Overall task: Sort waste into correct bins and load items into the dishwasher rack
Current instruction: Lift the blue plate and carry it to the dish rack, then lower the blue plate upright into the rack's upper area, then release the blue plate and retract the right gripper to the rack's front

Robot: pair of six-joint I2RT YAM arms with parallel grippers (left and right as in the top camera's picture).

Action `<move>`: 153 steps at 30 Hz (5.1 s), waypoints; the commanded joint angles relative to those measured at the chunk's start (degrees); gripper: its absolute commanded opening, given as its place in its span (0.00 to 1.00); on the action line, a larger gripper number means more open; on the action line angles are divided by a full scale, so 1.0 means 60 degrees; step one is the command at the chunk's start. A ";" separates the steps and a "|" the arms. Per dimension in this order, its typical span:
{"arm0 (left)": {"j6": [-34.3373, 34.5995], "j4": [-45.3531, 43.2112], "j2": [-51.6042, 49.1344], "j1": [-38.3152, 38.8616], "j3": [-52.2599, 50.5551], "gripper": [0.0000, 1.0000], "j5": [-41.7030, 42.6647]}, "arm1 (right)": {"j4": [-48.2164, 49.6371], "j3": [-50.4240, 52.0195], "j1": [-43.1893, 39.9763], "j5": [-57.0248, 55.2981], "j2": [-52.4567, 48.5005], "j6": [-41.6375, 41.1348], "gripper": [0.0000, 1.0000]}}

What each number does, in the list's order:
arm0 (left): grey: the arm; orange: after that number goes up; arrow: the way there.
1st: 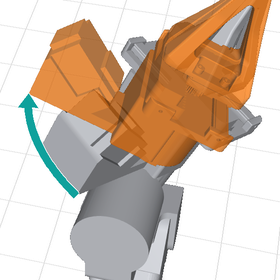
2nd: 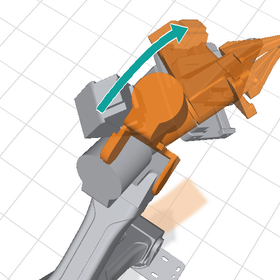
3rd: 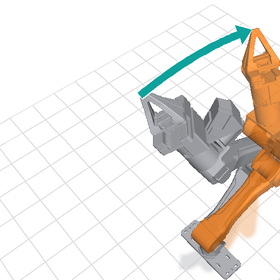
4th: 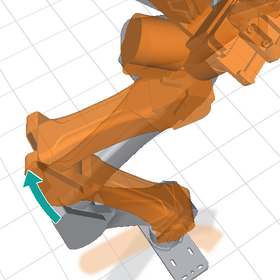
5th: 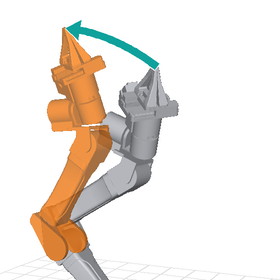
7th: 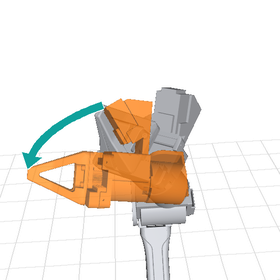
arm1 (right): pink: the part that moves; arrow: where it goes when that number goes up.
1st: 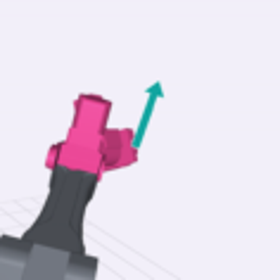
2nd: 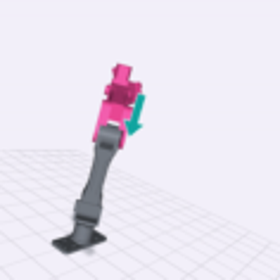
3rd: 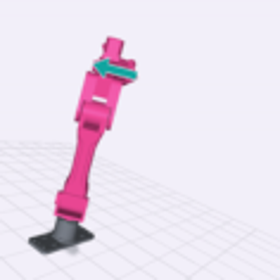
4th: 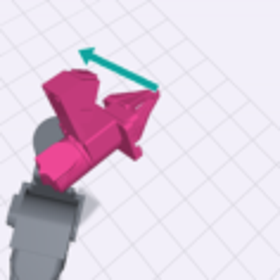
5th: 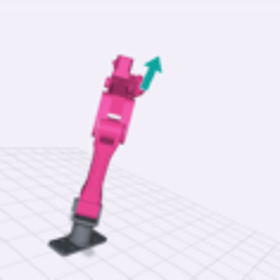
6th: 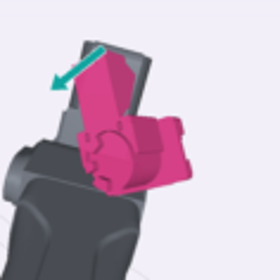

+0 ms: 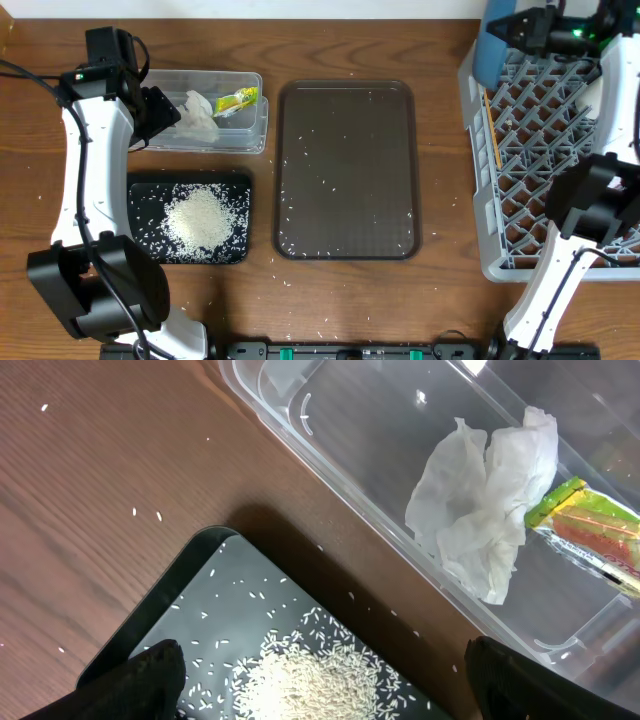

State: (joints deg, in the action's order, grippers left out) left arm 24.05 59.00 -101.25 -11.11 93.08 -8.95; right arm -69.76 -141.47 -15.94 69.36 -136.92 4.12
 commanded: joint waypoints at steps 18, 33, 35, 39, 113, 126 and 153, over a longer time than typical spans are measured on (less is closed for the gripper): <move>0.0080 0.0055 0.0211 -0.0029 -0.0040 0.92 -0.0011 | -0.2594 0.0211 -0.1384 -0.3056 0.0237 -0.0510 0.10; 0.0080 0.0051 0.0211 -0.0029 -0.0040 0.92 -0.0011 | -0.3799 0.0204 -0.1796 -0.5901 0.1450 -0.0947 0.40; 0.0080 0.0055 0.0211 -0.0029 -0.0040 0.92 -0.0011 | -0.3872 0.0204 -0.1796 -0.6441 0.1643 -0.1155 0.40; 0.0080 0.0055 0.0211 -0.0029 -0.0040 0.92 -0.0011 | -0.4029 0.0204 -0.1770 -0.7606 0.2055 -0.1643 0.40; 0.0080 0.0055 0.0211 -0.0029 -0.0040 0.92 -0.0011 | -0.3595 0.9876 0.5020 -1.3380 1.5864 -0.3184 0.99; 0.0080 0.0055 0.0211 -0.0029 -0.0040 0.92 -0.0011 | 0.0889 1.3591 0.4911 -1.2783 1.7333 -0.0790 0.99; 0.0080 0.0055 0.0211 -0.0029 -0.0040 0.92 -0.0011 | 1.1315 2.2764 0.3093 -1.0601 2.2203 -0.0535 0.99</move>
State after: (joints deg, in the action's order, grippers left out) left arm 24.05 59.02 -101.25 -11.11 93.08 -8.95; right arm -2.92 -7.03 3.92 2.76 -6.04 0.49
